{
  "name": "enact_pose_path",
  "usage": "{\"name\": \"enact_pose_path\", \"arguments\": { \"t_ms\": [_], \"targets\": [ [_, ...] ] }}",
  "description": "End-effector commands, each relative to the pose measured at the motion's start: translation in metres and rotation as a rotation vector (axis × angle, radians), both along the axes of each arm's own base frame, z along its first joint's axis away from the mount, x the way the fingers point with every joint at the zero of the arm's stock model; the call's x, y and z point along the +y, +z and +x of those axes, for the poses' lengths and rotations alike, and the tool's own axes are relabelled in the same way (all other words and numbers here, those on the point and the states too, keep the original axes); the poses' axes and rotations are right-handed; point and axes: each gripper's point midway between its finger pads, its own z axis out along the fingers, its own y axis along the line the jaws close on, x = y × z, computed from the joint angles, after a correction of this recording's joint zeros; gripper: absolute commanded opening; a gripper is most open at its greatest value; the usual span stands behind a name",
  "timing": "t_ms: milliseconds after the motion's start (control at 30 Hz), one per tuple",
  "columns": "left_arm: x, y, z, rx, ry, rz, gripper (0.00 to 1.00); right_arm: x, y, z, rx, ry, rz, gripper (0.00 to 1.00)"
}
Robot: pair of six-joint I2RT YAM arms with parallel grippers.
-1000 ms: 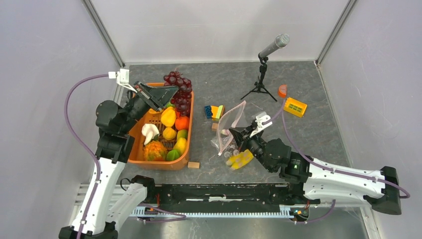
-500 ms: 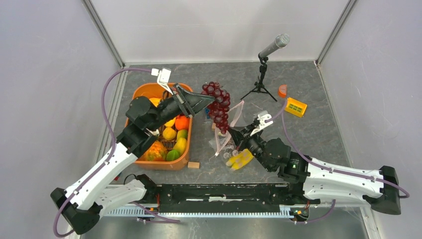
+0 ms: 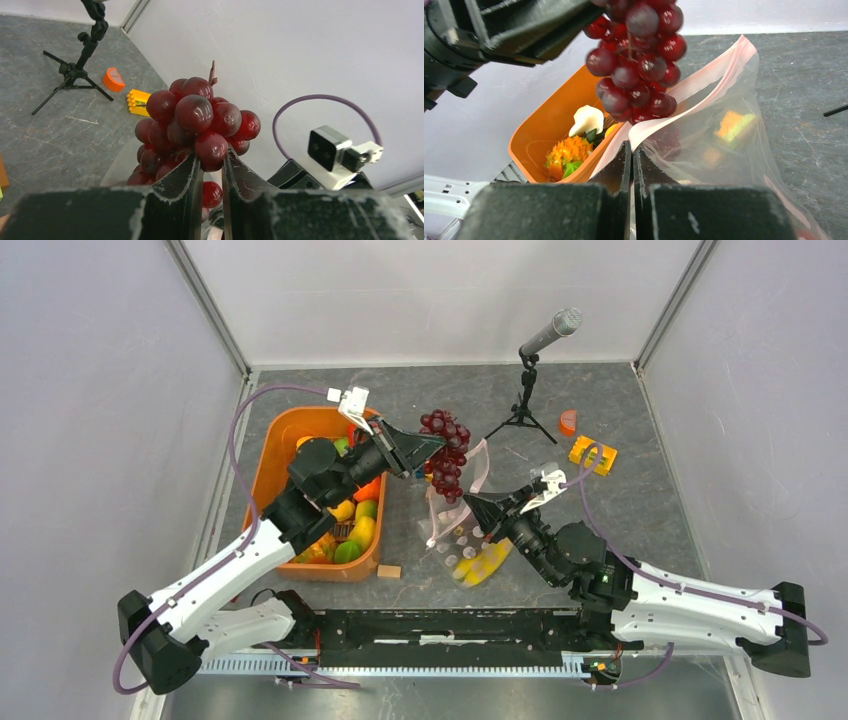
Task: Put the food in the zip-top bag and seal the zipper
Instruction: Place the fake fruit in the zipper food storage bag.
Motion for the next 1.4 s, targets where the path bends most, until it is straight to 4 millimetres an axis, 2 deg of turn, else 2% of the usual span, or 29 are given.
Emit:
{"name": "enact_pose_path", "arguments": {
  "t_ms": [0,167,300,433,567,667,700,733,767,800,867,967,1000,1167,1267,1367],
  "targets": [
    [-0.005,0.021,-0.003,-0.116,0.007,0.032,0.02,-0.004,0.021,-0.002,-0.021,0.004,0.078,0.01],
    [-0.018,0.004,-0.012,-0.16,-0.034,0.205,0.02,-0.008,0.024,0.0,-0.023,-0.015,0.087,0.01],
    [-0.024,0.0,-0.024,-0.178,-0.079,0.242,0.02,-0.014,0.029,0.007,-0.015,-0.073,0.079,0.01],
    [-0.025,-0.011,-0.029,-0.193,-0.102,0.285,0.02,-0.023,0.036,0.012,-0.017,-0.125,0.096,0.01],
    [-0.021,-0.029,-0.026,-0.162,-0.09,0.364,0.02,-0.033,0.05,0.012,-0.044,-0.144,0.131,0.01],
    [-0.019,-0.034,-0.024,-0.16,-0.08,0.386,0.03,-0.038,0.058,0.01,-0.063,-0.139,0.149,0.01],
    [-0.02,-0.034,-0.025,-0.166,-0.086,0.392,0.07,-0.037,0.06,0.009,-0.071,-0.128,0.152,0.01],
    [-0.021,-0.034,-0.027,-0.18,-0.101,0.398,0.14,-0.038,0.062,0.007,-0.077,-0.119,0.154,0.01],
    [-0.024,-0.033,-0.03,-0.191,-0.126,0.4,0.28,-0.037,0.061,0.006,-0.08,-0.11,0.15,0.01],
    [-0.026,-0.031,-0.033,-0.201,-0.148,0.402,0.39,-0.036,0.061,0.005,-0.081,-0.104,0.145,0.01],
    [-0.031,-0.028,-0.037,-0.212,-0.189,0.401,0.46,-0.036,0.059,0.005,-0.08,-0.1,0.13,0.01],
    [-0.036,-0.026,-0.044,-0.217,-0.241,0.402,0.71,-0.036,0.052,0.006,-0.07,-0.107,0.104,0.01],
    [-0.037,-0.023,-0.046,-0.223,-0.249,0.402,0.76,-0.037,0.05,0.006,-0.066,-0.11,0.098,0.01],
    [-0.026,-0.018,-0.044,-0.247,-0.203,0.419,0.85,-0.039,0.048,0.006,-0.072,-0.113,0.089,0.01],
    [-0.008,-0.019,-0.038,-0.254,-0.123,0.455,0.92,-0.035,0.056,0.004,-0.13,-0.087,0.053,0.01],
    [0.014,-0.022,-0.025,-0.263,0.019,0.472,1.0,-0.035,0.068,0.004,-0.161,-0.083,0.012,0.01]
  ]
}}
